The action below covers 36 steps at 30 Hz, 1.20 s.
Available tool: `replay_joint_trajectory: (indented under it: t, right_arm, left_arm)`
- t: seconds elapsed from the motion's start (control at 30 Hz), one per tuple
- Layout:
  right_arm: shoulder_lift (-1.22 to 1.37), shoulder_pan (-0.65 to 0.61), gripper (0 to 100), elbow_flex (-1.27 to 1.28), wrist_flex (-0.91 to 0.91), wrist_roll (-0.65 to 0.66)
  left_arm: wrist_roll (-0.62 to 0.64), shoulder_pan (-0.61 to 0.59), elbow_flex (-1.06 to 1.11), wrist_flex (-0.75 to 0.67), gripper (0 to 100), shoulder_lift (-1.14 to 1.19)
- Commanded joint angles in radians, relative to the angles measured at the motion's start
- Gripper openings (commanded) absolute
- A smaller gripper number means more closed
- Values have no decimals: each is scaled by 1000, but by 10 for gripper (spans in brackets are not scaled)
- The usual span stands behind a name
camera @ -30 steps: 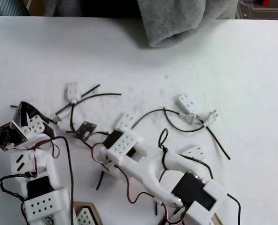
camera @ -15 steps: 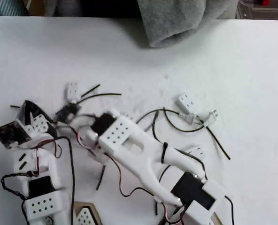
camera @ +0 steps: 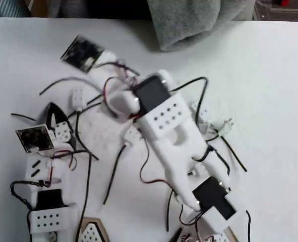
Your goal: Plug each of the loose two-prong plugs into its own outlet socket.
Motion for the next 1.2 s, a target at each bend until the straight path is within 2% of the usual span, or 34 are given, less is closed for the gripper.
replay_joint_trajectory:
  t: [0.0, 0.1, 0.2, 0.43, 0.73, 0.83, 1.03, 1.17]
  right_arm:
    - [-12, 44, 19, -49, -25, 12]
    - [-12, 54, 19, -49, -54, 12]
    - [-16, 53, 19, -49, -122, 12]
    - [-10, 53, 19, -44, -291, 12]
    - [-18, 16, 19, -41, -341, 9]
    - [-19, -2, 19, -40, -328, 5]
    - [-85, -4, 19, -25, -269, 3]
    - [-205, -4, 19, 92, -268, 3]
  left_arm:
    - [-5, 53, -6, 5, 24, -4]
    - [-6, 122, -6, -2, 24, -4]
    - [-11, 240, -28, -5, 24, -5]
    - [-173, 524, -66, -5, 24, -5]
    - [-172, 753, -203, -3, 24, -5]
    - [-173, 783, -250, -3, 24, -5]
    - [-170, 727, -288, -26, 24, -5]
    - [-169, 720, -333, -32, 24, -4]
